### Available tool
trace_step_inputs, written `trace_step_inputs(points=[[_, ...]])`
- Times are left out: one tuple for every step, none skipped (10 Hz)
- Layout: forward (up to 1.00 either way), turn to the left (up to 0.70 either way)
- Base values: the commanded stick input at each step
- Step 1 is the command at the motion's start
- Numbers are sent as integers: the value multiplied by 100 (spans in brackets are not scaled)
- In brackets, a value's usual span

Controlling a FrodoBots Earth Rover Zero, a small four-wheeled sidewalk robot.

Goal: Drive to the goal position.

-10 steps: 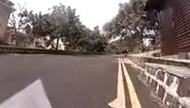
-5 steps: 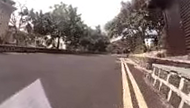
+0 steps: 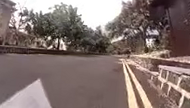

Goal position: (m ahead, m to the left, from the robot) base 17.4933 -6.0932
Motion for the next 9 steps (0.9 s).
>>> trace_step_inputs(points=[[50,0],[50,0],[50,0],[50,0],[50,0],[50,0],[50,0],[50,0],[50,0]])
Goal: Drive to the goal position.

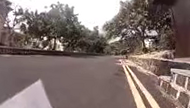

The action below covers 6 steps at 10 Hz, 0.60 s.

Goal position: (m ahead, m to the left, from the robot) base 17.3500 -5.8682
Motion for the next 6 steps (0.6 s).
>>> trace_step_inputs(points=[[50,0],[50,0],[50,-9],[50,-27],[50,-46],[50,-50]])
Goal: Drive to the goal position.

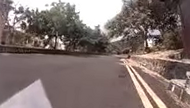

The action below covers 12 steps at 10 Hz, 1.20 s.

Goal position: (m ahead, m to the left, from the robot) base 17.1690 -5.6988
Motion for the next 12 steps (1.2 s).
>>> trace_step_inputs(points=[[50,-50],[50,-50],[50,-45],[50,-41],[50,0],[50,0],[50,0],[50,0],[50,0],[50,0],[50,0],[50,0]])
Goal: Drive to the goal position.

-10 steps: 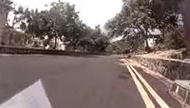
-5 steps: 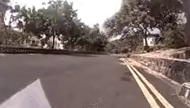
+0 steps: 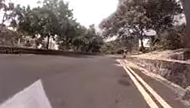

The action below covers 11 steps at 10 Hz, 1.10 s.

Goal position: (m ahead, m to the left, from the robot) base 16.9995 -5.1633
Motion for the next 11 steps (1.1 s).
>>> trace_step_inputs(points=[[50,0],[50,0],[50,0],[50,0],[50,0],[50,0],[50,0],[50,0],[50,0],[50,0],[50,0]])
